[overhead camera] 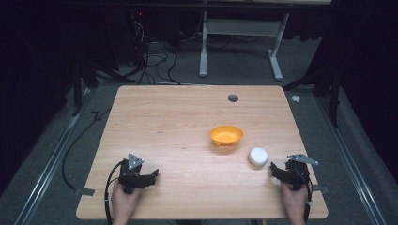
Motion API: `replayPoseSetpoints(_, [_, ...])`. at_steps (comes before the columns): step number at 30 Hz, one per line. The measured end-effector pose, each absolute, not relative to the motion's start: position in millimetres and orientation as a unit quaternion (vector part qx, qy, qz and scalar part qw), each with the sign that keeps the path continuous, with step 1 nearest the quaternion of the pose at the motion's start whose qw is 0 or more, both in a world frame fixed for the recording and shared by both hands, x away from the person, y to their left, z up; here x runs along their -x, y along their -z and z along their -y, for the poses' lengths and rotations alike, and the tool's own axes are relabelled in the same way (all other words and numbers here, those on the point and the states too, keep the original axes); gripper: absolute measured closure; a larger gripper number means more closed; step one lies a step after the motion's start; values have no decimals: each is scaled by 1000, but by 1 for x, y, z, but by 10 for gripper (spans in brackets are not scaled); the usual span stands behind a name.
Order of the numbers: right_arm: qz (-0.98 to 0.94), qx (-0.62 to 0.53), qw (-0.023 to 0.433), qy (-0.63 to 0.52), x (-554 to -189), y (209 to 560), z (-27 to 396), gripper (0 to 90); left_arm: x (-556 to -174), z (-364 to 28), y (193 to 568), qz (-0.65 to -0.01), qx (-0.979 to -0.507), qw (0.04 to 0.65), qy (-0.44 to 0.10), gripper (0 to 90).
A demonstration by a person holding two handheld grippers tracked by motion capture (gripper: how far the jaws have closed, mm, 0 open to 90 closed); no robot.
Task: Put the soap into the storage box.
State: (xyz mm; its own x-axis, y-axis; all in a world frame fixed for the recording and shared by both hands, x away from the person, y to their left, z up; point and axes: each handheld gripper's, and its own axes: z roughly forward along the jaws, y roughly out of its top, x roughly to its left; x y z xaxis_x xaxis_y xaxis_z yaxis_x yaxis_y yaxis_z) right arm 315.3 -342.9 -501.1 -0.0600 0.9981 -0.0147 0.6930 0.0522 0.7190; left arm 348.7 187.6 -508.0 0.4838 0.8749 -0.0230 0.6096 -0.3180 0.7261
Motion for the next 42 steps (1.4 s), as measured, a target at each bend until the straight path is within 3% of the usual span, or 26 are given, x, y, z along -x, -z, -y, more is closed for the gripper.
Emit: replayPoseSetpoints(42, [-685,-617,263,-285,-315,501,343,242,-349,-188,508,-470,-789,347,-192,148])
